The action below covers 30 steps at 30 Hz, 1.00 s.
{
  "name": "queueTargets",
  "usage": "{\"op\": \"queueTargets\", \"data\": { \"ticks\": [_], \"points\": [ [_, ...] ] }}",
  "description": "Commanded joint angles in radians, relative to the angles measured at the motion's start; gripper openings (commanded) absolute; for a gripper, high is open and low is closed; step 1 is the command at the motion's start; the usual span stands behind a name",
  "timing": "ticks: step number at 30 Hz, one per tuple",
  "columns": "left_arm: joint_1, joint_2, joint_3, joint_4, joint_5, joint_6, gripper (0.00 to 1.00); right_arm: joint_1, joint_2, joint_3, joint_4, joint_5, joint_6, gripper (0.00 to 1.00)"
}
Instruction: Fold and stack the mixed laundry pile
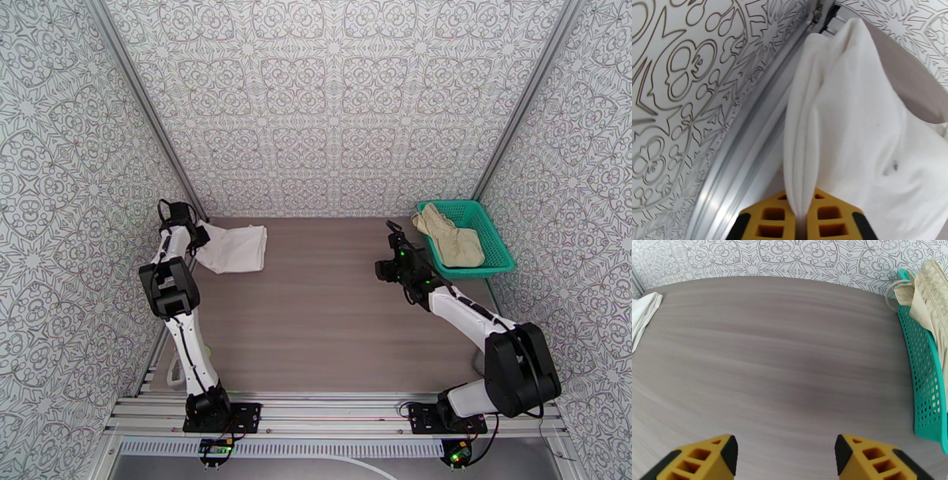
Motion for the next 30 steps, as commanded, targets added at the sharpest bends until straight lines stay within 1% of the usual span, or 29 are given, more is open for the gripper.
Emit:
{"op": "queueTargets", "data": {
  "ticks": [1,4,5,8,10,12,14,19,29,30],
  "points": [
    [0.016,0.04,0.086,-0.057,-0.057,0.051,0.0,-0.007,-0.011,-0.015,-0.019,0.023,0.019,0.7],
    [0.017,0.055,0.106,-0.064,-0.053,0.059,0.0,-0.007,-0.004,-0.012,-0.015,0.02,0.019,0.7],
    [0.018,0.057,0.105,-0.063,-0.054,0.059,0.08,-0.007,-0.002,-0.013,-0.013,0.02,0.02,0.7],
    [0.017,0.056,0.105,-0.064,-0.049,0.055,0.4,-0.007,-0.003,-0.013,-0.013,0.017,0.022,0.7],
    [0.016,0.048,0.105,-0.067,-0.046,0.054,0.5,-0.007,-0.008,-0.018,-0.009,0.017,0.022,0.7],
    [0.014,0.036,0.11,-0.077,-0.054,0.054,0.63,-0.008,-0.012,-0.023,-0.008,0.017,0.02,0.71],
    [0.011,0.017,0.111,-0.087,-0.064,0.057,0.7,-0.007,-0.018,-0.029,-0.006,0.017,0.018,0.71],
    [-0.001,-0.044,0.108,-0.129,-0.074,0.049,0.78,-0.008,-0.034,-0.049,0.009,0.012,0.023,0.71],
    [-0.068,-0.202,0.064,-0.188,-0.061,0.03,0.8,-0.014,-0.051,-0.051,0.016,-0.011,0.039,0.71],
    [-0.074,-0.239,0.053,-0.191,-0.057,0.028,0.8,-0.014,-0.054,-0.049,0.015,-0.012,0.041,0.71]
  ]
}}
